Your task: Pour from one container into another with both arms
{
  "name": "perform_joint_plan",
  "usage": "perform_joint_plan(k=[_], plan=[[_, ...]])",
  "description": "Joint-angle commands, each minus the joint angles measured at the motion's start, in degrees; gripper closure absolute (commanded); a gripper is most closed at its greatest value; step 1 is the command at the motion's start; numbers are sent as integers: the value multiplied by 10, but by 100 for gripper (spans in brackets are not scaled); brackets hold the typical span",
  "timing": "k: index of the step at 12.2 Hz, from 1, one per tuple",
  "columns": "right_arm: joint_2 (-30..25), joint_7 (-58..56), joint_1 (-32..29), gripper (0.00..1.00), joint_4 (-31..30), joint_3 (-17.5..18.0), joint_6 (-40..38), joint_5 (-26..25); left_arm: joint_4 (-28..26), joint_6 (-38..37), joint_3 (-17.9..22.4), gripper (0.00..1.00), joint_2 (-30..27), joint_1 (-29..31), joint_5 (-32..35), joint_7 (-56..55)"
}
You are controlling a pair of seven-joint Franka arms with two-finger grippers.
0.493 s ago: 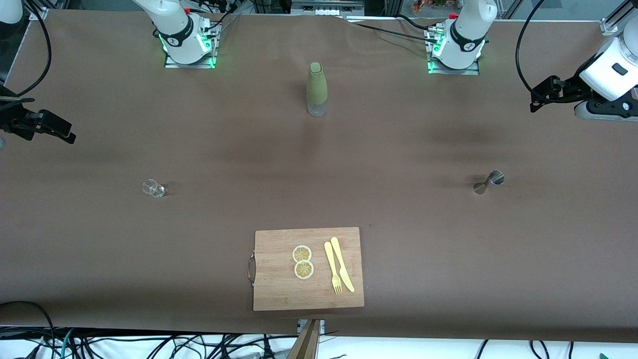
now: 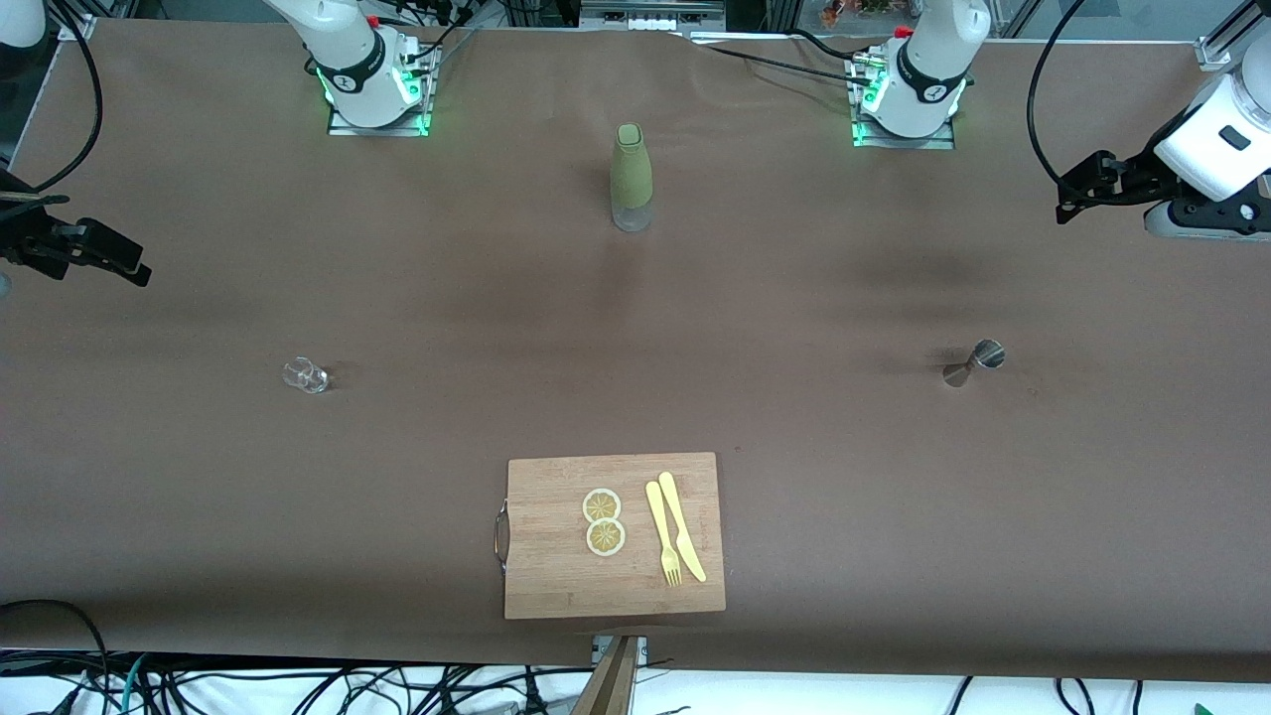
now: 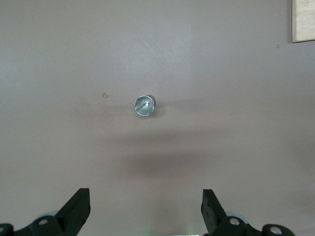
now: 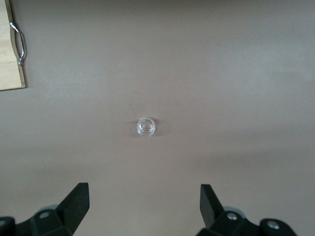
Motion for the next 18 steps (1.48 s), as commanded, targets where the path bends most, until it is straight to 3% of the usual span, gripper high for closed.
perform_joint_plan(k=[1,18], plan=[[-5,-8,0,0,-2,-1,-4,-5,13,0,0,0,4,2,-7,7],[-5,-8,0,0,-2,-1,-4,-5,11,6,0,0,12,1,-8,44]])
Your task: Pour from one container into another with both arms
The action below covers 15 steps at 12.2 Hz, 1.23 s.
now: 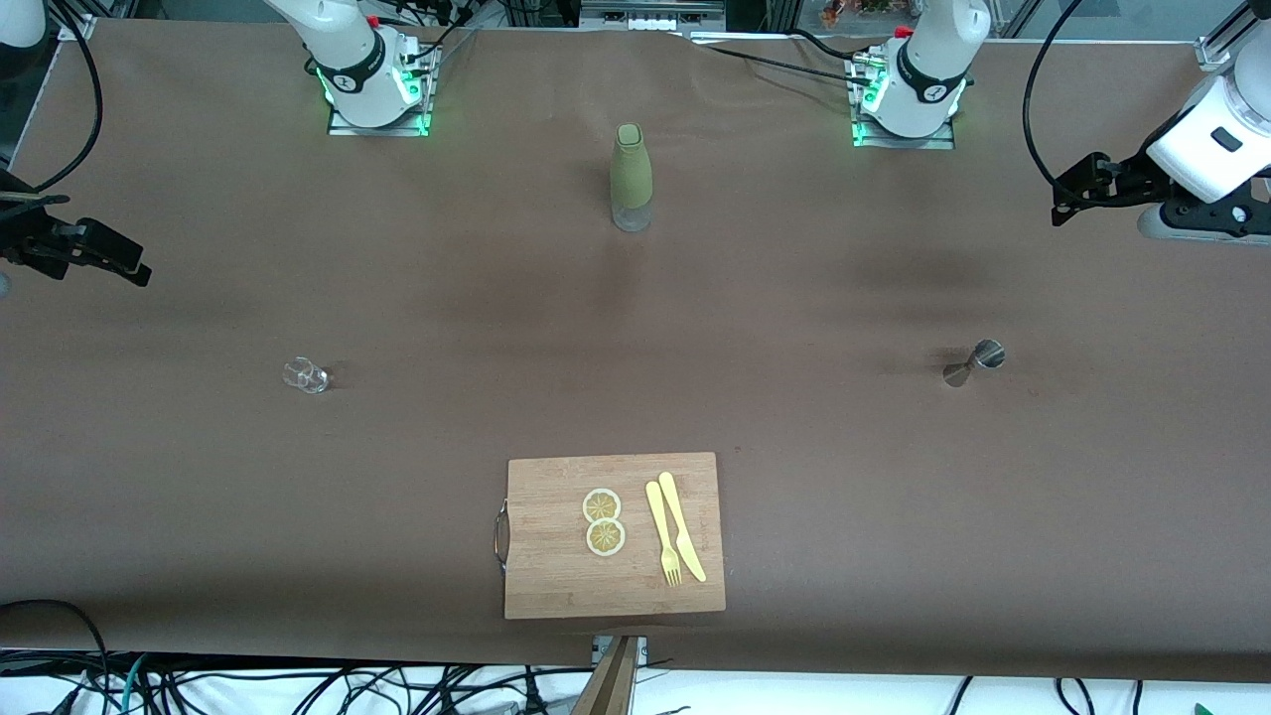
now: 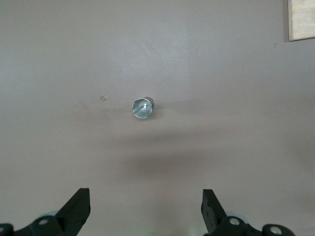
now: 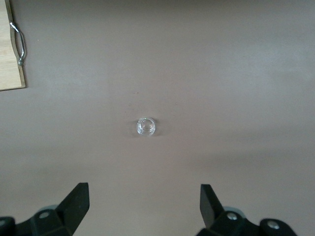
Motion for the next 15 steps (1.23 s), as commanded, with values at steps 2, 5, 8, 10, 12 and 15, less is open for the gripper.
perform_joint_plan(k=[2,5,8,10,12,15], plan=[[-5,-7,0,0,-2,-1,-4,-5,11,11,3,0,30,4,-7,31],[-5,-7,0,0,-2,-1,-4,-5,10,11,6,0,29,18,-16,96],[-5,-7,0,0,-2,-1,-4,-5,10,3,6,0,23,42,-49,137],[-5,-7,0,0,-2,-1,-7,-5,10,-4,6,0,21,61,-62,161],[-5,-7,0,0,-2,-1,-7,-5,15,-30,7,0,18,78,-86,192],[-5,-7,0,0,-2,-1,-7,-5,28,-59,8,0,13,142,-111,329]])
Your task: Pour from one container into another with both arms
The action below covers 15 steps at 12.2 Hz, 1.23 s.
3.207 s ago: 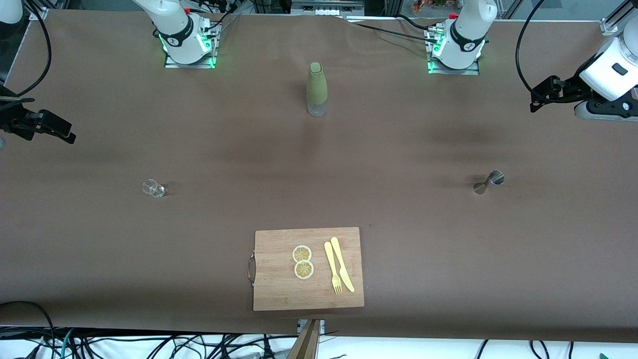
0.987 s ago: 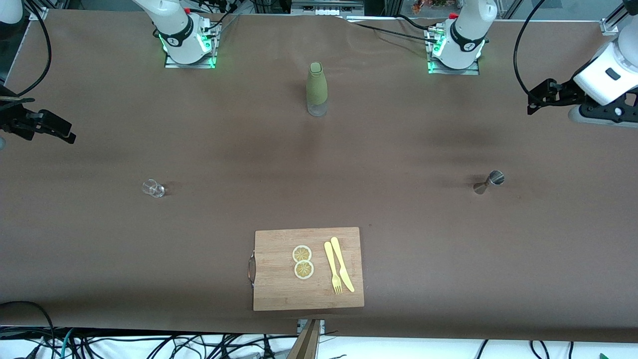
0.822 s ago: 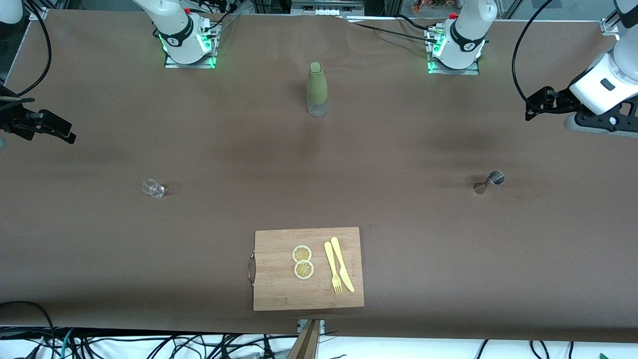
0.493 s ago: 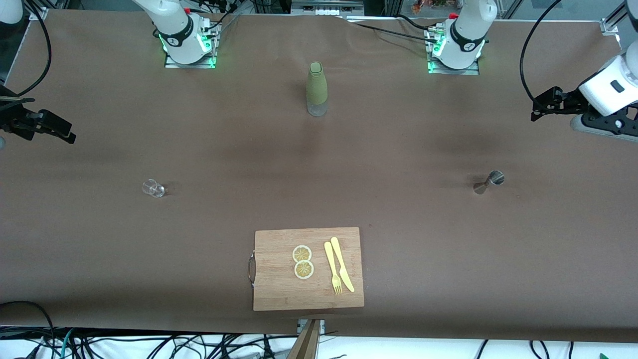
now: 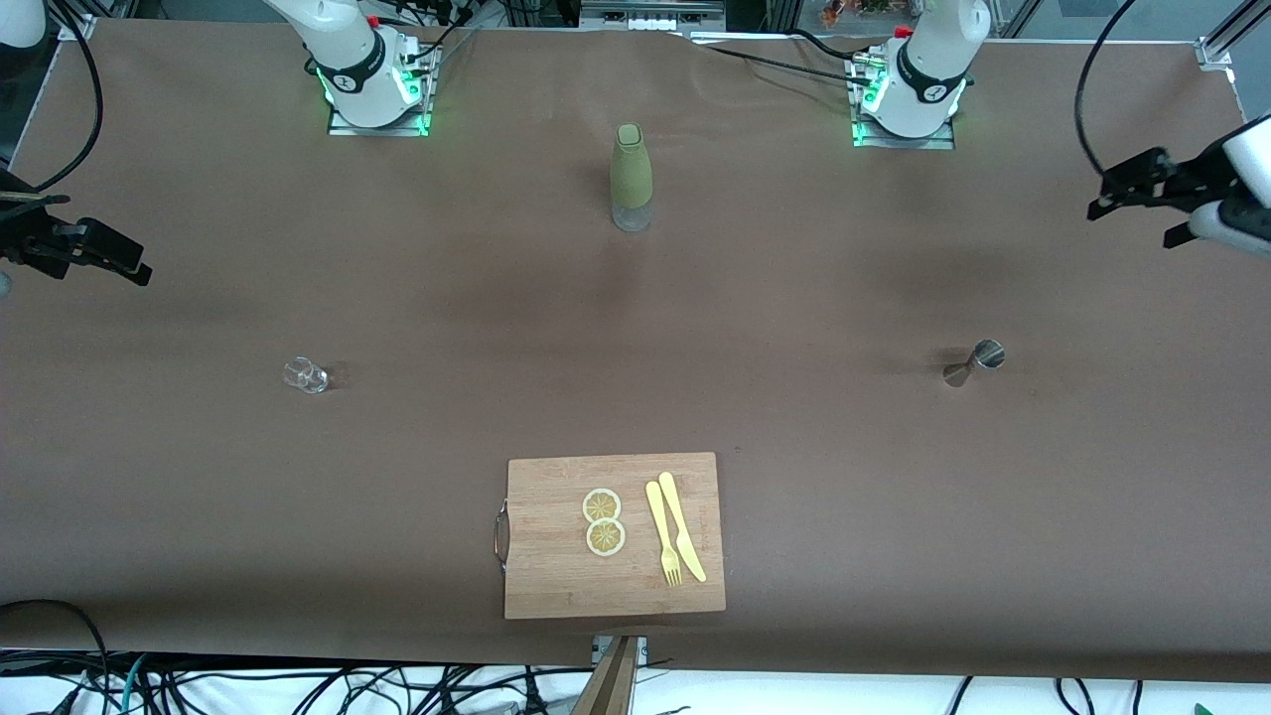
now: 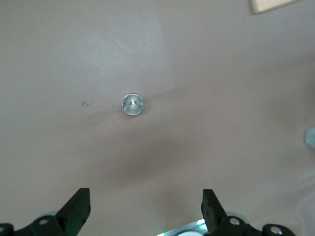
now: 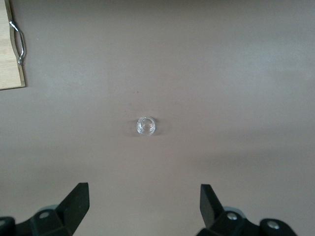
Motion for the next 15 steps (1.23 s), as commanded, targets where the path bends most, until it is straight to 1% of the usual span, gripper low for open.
perform_joint_plan(k=[1,4,8,10,15], plan=[[-5,-7,0,0,-1,-1,-5,-5,10,-26,0,0,-7,63,-31,123],[-5,-6,0,0,-1,-1,-5,-5,10,-40,0,0,-7,100,-34,206],[-5,-7,0,0,-1,-1,-5,-5,10,-59,0,0,-7,143,-57,296],[-5,-6,0,0,-1,-1,-5,-5,9,-62,0,1,-6,161,-59,360],[-2,-7,0,0,-1,-1,-5,-5,-1,-63,1,1,9,222,-130,553]])
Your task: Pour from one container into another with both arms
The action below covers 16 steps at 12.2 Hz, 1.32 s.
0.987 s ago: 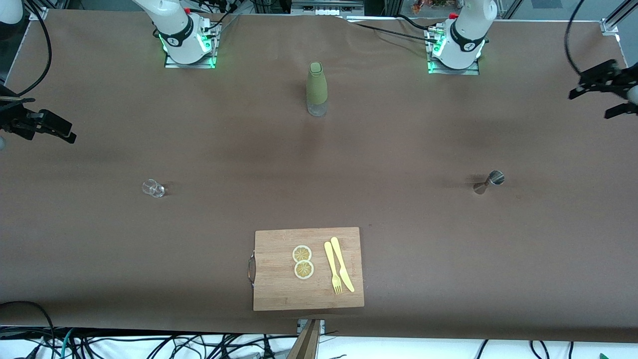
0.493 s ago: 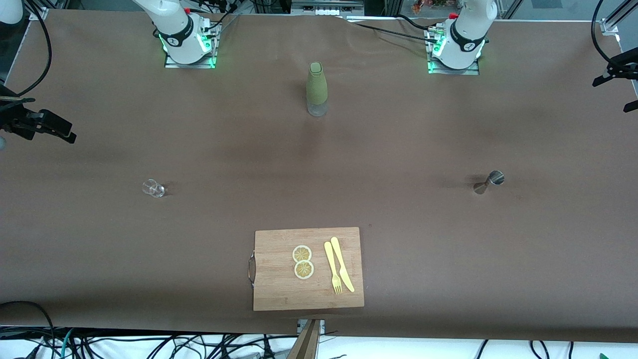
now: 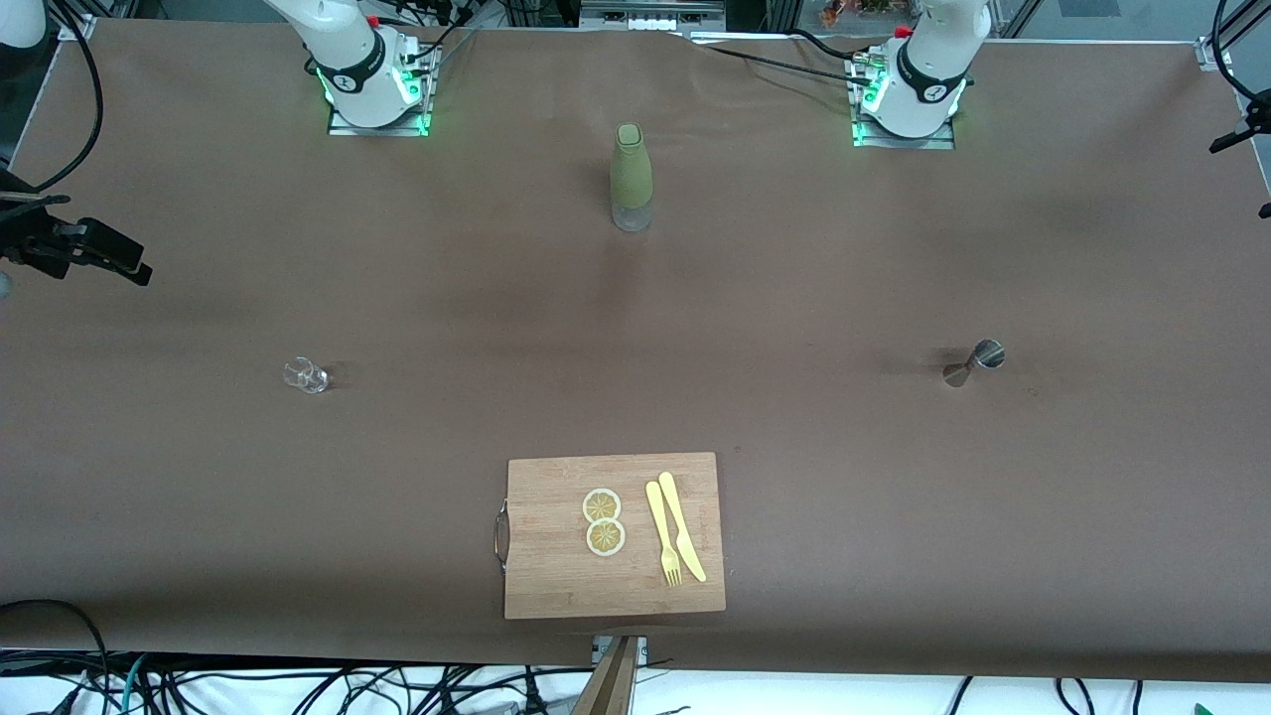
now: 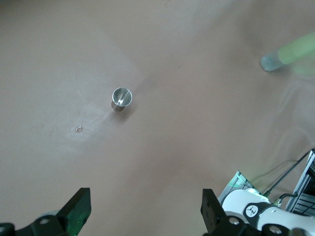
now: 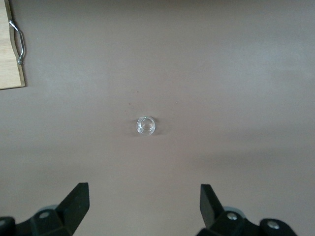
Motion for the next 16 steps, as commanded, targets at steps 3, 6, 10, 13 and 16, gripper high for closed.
perform_joint_plan(k=[3,6,10,13,16], plan=[[14,-13,1,0,-1,1,-3,-4,-1,-17,-4,0,22,57,-55,180],[32,-127,-4,0,1,0,-4,-7,0,-40,-4,0,47,85,-97,254],[80,-477,-43,0,5,-3,2,10,3,-52,-4,0,83,105,-126,323],[108,-571,-68,0,4,-3,1,46,7,-63,-4,0,124,120,-151,375],[158,-704,-100,0,5,-3,6,142,8,-73,-4,0,163,135,-169,429]])
